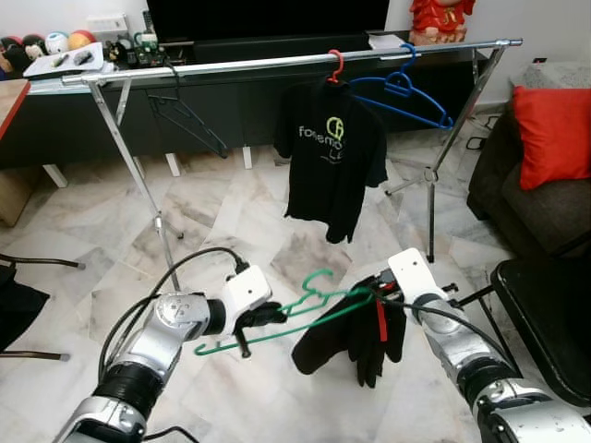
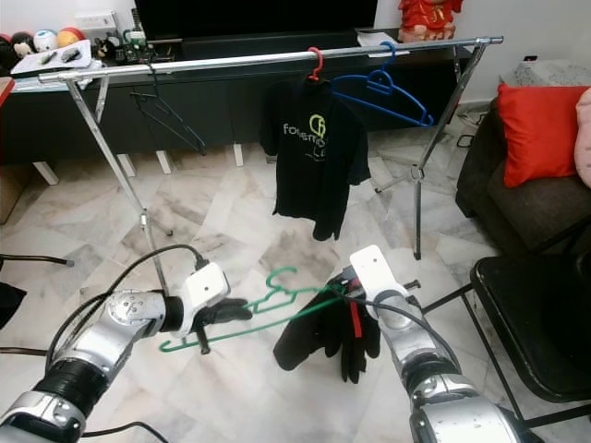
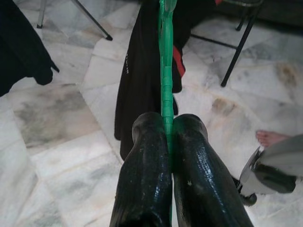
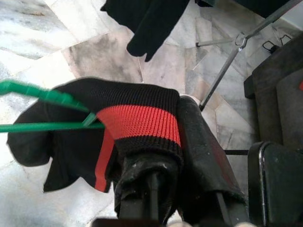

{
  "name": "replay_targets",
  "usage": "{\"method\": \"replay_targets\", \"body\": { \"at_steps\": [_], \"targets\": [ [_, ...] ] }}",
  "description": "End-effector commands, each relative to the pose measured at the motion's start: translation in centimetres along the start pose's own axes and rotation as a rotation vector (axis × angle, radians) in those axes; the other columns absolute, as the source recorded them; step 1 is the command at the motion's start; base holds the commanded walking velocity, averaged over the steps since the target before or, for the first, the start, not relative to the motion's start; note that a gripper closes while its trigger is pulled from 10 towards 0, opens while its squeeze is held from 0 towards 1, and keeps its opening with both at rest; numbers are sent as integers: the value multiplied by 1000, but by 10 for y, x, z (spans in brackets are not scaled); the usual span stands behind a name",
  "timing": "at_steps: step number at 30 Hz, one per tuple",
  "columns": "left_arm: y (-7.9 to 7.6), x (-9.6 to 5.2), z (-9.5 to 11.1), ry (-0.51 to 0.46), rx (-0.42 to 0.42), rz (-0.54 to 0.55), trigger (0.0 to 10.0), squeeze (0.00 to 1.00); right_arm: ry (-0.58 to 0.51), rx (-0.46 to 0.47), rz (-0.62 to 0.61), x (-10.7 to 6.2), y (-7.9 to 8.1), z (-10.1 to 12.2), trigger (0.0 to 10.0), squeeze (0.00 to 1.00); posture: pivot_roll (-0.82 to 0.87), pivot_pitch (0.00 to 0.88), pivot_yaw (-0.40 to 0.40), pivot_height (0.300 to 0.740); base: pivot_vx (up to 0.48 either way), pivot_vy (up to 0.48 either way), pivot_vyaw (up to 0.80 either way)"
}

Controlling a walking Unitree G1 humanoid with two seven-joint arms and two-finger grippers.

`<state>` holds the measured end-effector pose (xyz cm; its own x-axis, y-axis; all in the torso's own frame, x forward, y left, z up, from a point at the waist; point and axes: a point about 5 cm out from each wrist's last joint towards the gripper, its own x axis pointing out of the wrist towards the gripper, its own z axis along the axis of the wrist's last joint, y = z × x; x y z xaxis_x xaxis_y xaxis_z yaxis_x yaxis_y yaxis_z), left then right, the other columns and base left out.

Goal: Hang hanger

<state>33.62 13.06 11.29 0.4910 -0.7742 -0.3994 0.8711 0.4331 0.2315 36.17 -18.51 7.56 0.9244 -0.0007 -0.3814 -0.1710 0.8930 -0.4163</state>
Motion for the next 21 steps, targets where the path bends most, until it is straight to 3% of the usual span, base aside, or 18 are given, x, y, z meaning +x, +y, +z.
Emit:
{"method": "replay_targets", "body": {
  "at_steps": [1,6,12,21],
  "targets": [
    [4,-3,6,-33,-8,21,10000,0,29,28,-4,-1,0,-8,10000,0,64,126,-33,740,0,0,0],
    [3,-2,7,-38,-16,23,10000,0,59,117,7,-2,5,-15,10000,0,70,128,-34,740,0,0,0],
    [-1,1,5,-21,-21,22,10000,0,41,206,2,-1,6,-9,10000,0,68,133,-30,740,0,0,0],
    [-5,6,3,-26,-60,29,10000,0,-33,216,4,2,0,12,10000,0,58,141,-26,740,0,0,0]
  ]
}}
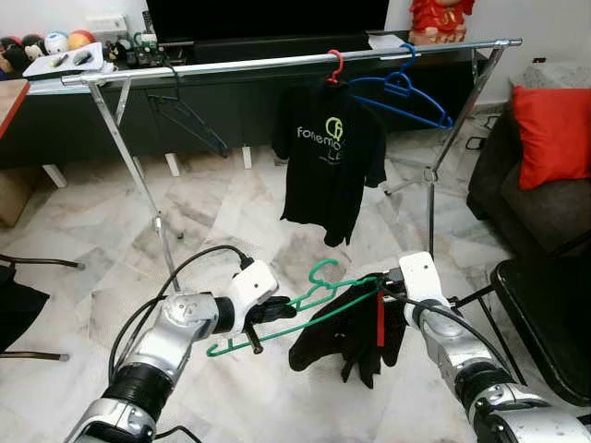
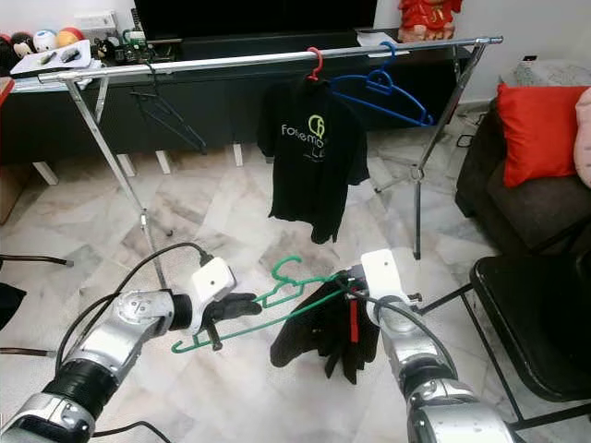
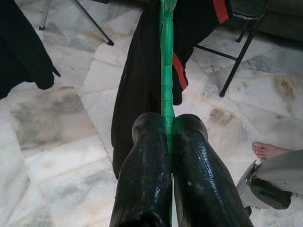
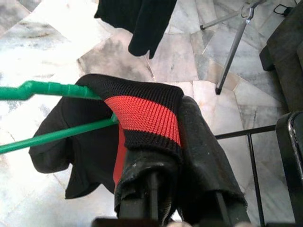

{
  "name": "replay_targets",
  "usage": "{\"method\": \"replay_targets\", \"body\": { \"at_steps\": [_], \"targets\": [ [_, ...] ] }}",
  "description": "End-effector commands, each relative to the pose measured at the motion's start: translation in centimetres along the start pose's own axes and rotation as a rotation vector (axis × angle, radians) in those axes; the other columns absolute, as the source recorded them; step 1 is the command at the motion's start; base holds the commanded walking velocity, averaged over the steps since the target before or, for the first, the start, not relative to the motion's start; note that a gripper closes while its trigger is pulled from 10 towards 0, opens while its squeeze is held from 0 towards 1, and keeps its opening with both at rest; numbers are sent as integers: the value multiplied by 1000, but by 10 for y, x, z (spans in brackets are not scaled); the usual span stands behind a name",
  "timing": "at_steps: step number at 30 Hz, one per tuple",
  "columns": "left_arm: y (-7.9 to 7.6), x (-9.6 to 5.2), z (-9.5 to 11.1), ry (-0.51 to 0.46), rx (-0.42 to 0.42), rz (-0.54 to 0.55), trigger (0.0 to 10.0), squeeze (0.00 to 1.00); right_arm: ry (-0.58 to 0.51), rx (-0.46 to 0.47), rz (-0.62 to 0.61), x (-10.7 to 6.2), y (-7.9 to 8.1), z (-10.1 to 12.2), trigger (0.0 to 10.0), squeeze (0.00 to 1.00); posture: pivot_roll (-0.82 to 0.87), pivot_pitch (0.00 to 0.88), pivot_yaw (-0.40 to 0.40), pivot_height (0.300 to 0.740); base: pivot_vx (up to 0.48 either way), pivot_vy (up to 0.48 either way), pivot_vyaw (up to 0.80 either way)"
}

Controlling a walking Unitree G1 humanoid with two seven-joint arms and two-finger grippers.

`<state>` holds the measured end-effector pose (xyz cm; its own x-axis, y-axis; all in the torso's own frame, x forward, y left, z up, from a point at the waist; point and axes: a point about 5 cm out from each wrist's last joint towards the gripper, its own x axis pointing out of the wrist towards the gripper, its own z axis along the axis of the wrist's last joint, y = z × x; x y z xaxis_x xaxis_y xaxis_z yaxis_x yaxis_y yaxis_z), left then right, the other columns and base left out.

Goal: Hang hanger

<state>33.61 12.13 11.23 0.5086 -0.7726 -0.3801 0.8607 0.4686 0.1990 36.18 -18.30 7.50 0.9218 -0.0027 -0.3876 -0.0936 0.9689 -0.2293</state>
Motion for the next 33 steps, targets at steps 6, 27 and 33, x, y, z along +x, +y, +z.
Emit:
{"method": "replay_targets", "body": {
  "at_steps": [6,27,33],
  "targets": [
    [-3,0,-3,-13,-38,-13,10000,0,-45,-97,61,-1,0,8,10000,0,45,149,-25,740,0,0,0],
    [-11,4,-24,49,-109,15,10000,0,-93,42,45,-7,-17,10,10000,0,31,168,-31,740,0,0,0],
    [-14,7,-28,56,-132,11,10000,0,-110,27,92,-7,-15,18,10000,0,28,170,-33,740,0,0,0]
  ]
}}
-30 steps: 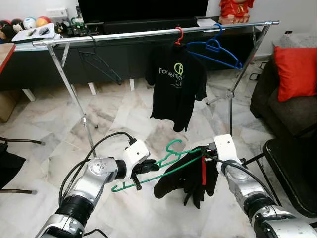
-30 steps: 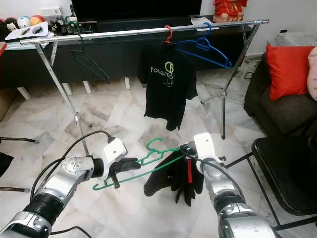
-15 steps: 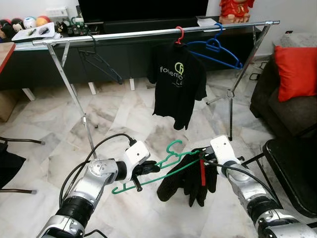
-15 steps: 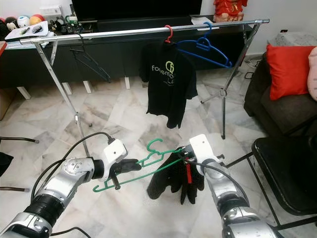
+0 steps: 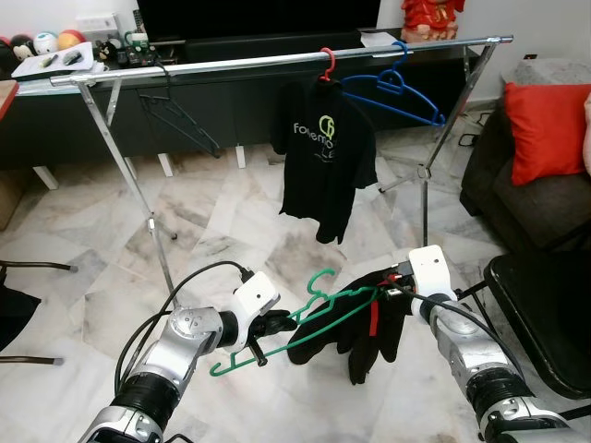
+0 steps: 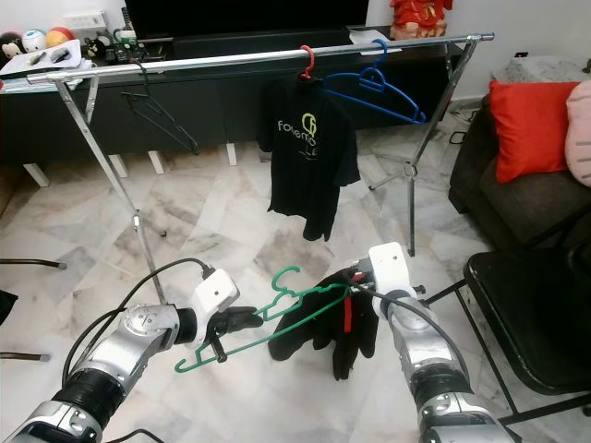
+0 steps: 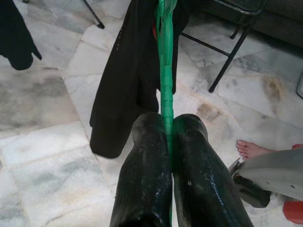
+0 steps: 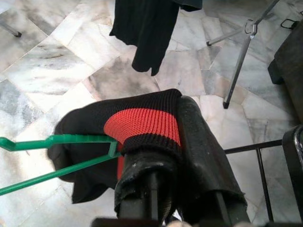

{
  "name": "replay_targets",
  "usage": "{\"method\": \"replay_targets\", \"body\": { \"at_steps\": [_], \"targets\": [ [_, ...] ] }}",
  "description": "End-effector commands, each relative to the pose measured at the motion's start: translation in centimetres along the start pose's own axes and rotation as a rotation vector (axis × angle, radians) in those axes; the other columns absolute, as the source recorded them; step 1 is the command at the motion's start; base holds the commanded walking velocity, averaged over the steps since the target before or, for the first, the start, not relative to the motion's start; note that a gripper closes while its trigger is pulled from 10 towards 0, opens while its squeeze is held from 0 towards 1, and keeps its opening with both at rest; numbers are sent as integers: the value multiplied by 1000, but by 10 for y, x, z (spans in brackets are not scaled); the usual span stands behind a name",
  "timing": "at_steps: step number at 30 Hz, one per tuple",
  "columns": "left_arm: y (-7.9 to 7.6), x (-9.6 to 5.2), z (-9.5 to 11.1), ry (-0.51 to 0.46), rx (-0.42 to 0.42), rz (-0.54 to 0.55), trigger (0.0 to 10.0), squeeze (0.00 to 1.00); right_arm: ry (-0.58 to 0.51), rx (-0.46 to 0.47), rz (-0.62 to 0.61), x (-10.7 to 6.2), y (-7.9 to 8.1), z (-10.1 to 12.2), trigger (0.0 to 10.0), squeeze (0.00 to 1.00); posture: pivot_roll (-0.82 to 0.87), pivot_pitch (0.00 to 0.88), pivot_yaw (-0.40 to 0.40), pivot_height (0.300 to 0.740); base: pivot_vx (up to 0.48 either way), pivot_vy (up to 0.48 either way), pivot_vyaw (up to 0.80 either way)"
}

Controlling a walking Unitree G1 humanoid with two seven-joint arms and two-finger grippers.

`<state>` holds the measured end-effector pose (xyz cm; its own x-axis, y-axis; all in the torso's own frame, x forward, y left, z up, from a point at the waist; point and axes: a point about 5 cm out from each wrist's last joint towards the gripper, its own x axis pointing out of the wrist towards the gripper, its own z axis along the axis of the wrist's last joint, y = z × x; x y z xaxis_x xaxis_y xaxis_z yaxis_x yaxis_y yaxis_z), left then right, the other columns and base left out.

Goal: Hang hanger

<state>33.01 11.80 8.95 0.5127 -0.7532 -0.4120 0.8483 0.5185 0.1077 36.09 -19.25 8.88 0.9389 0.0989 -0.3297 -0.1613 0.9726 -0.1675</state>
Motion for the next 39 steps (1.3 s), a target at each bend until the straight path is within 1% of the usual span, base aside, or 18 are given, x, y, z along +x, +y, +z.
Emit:
{"method": "replay_targets", "body": {
  "at_steps": [1,3,5,8,11,13,16,18,19,20,22,25,26,29,33,39],
  "targets": [
    [-2,-1,-9,19,-27,4,10000,0,-27,-8,8,0,-2,9,10000,0,28,170,-33,740,0,0,0],
    [-3,1,-9,13,-32,13,10000,0,-28,-28,39,0,-1,11,10000,0,26,170,-34,740,0,0,0],
    [-1,4,-6,-9,-44,50,10000,0,-35,-34,82,-1,2,16,10000,0,22,170,-34,740,0,0,0],
    [0,7,0,-64,-74,61,10000,0,-56,-42,158,-2,11,21,10000,0,19,170,-34,740,0,0,0],
    [0,8,2,-79,-81,67,10000,0,-55,-53,169,-3,13,21,10000,0,19,170,-34,740,0,0,0],
    [4,8,5,-99,-88,97,10000,0,-48,-49,160,-3,12,20,10000,0,19,172,-33,740,0,0,0],
    [7,7,10,-156,-136,110,10000,0,-38,-45,157,-5,10,17,10000,0,19,172,-32,740,0,0,0],
    [6,6,11,-172,-147,83,10000,0,-34,-98,151,-7,7,15,10000,0,20,174,-31,740,0,0,0],
    [6,4,10,-170,-148,61,10000,0,-21,-171,133,-8,0,13,10000,0,19,173,-30,740,0,0,0],
    [6,3,9,-171,-153,51,10000,0,-17,-195,122,-9,-3,13,10000,0,18,173,-31,740,0,0,0],
    [5,1,9,-186,-178,23,10000,0,-22,-266,83,-10,-15,16,10000,0,20,173,-31,740,0,0,0],
    [3,0,10,-201,-190,-21,10000,0,-61,-300,70,-11,-24,24,10000,0,19,172,-32,740,0,0,0],
    [3,0,10,-201,-190,-21,10000,0,-61,-300,70,-11,-24,24,10000,0,19,172,-32,740,0,0,0],
    [1,-1,9,-192,-189,-57,10000,0,-88,-396,65,-12,-31,34,10000,0,15,172,-32,740,0,0,0],
    [-1,-2,9,-183,-181,-102,10000,0,-90,-481,94,-12,-33,37,10000,0,17,170,-32,740,0,0,0],
    [0,-4,11,-192,-179,-125,10000,0,-116,-528,128,-12,-32,41,10000,0,18,170,-31,740,0,0,0]
  ]
}}
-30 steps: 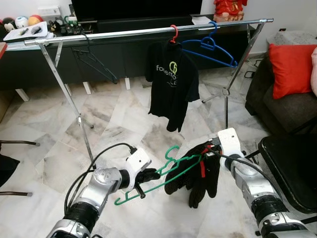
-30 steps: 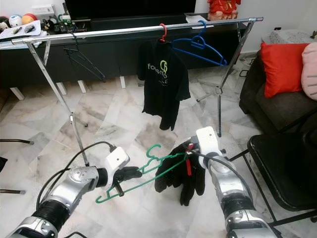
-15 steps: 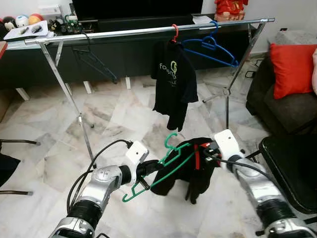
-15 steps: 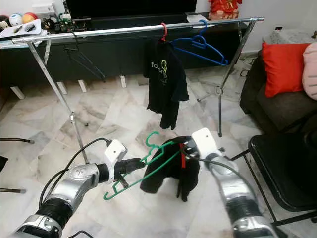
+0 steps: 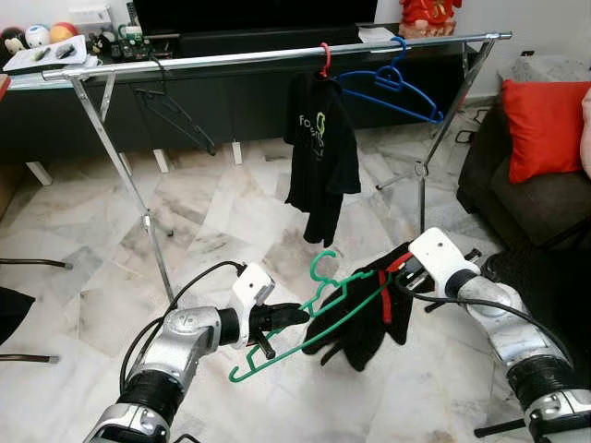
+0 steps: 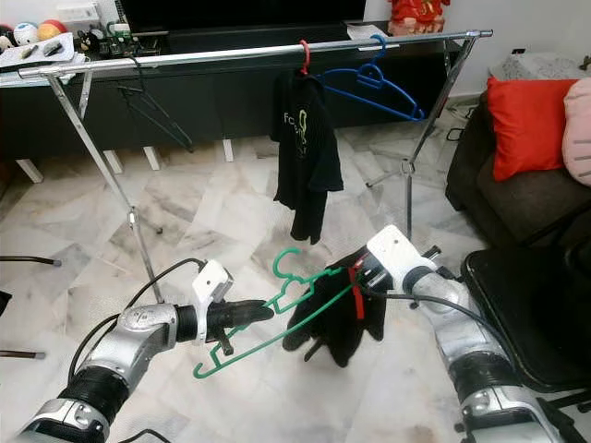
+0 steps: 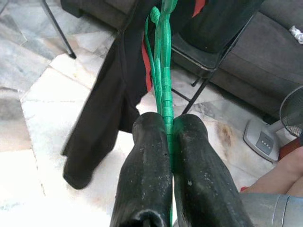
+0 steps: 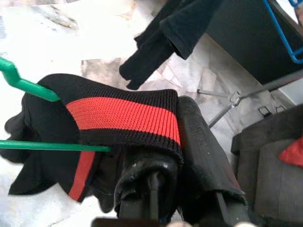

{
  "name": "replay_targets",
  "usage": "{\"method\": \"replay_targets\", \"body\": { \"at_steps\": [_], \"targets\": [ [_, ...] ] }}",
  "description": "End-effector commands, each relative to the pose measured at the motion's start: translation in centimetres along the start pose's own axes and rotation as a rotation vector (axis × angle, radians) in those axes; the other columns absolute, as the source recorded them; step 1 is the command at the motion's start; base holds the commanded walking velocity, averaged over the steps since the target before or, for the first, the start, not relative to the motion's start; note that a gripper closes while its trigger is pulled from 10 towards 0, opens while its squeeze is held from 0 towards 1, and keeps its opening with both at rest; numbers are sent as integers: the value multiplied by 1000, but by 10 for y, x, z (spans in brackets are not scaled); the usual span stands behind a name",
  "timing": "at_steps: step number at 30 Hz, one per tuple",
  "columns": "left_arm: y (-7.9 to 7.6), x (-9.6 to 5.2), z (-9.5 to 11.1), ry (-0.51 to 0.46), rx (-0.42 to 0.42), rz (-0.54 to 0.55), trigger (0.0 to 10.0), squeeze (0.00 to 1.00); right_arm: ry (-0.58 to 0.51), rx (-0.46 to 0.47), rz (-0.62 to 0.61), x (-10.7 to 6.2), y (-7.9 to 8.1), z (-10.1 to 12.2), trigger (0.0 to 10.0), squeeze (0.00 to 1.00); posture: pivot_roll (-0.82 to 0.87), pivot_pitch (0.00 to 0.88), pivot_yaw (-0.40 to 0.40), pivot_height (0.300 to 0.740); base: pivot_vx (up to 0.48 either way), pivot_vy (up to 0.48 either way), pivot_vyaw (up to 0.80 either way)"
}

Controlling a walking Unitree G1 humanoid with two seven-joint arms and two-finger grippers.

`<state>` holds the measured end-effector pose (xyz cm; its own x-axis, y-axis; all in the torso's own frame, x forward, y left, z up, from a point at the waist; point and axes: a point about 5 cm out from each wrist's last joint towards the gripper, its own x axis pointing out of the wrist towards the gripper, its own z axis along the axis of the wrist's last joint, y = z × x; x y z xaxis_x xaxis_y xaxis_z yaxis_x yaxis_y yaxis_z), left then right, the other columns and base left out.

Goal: Hang hanger

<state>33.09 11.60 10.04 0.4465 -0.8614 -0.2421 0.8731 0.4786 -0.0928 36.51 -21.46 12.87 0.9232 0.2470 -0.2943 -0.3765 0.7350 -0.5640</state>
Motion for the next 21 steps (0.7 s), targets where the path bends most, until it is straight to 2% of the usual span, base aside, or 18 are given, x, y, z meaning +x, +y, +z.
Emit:
{"method": "replay_targets", "body": {
  "at_steps": [1,6,9,16,19,21],
  "targets": [
    [0,-1,2,-18,-5,-9,10000,0,-35,-29,18,1,-5,7,10000,0,18,170,-31,740,0,0,0],
    [0,1,4,-36,-13,0,10000,0,-71,-2,45,3,0,11,10000,0,20,168,-34,740,0,0,0],
    [-2,3,6,-58,-29,-14,10000,0,-154,119,32,3,0,17,10000,0,23,166,-35,740,0,0,0],
    [-3,3,5,-74,-50,-20,10000,0,-336,315,23,-1,-5,30,10000,0,21,166,-36,740,0,0,0],
    [-6,5,5,-90,-71,-44,10000,0,-477,421,33,-5,-7,43,10000,0,16,162,-36,740,0,0,0],
    [-7,6,5,-91,-76,-53,10000,0,-495,433,36,-6,-7,44,10000,0,17,161,-36,740,0,0,0]
  ]
}}
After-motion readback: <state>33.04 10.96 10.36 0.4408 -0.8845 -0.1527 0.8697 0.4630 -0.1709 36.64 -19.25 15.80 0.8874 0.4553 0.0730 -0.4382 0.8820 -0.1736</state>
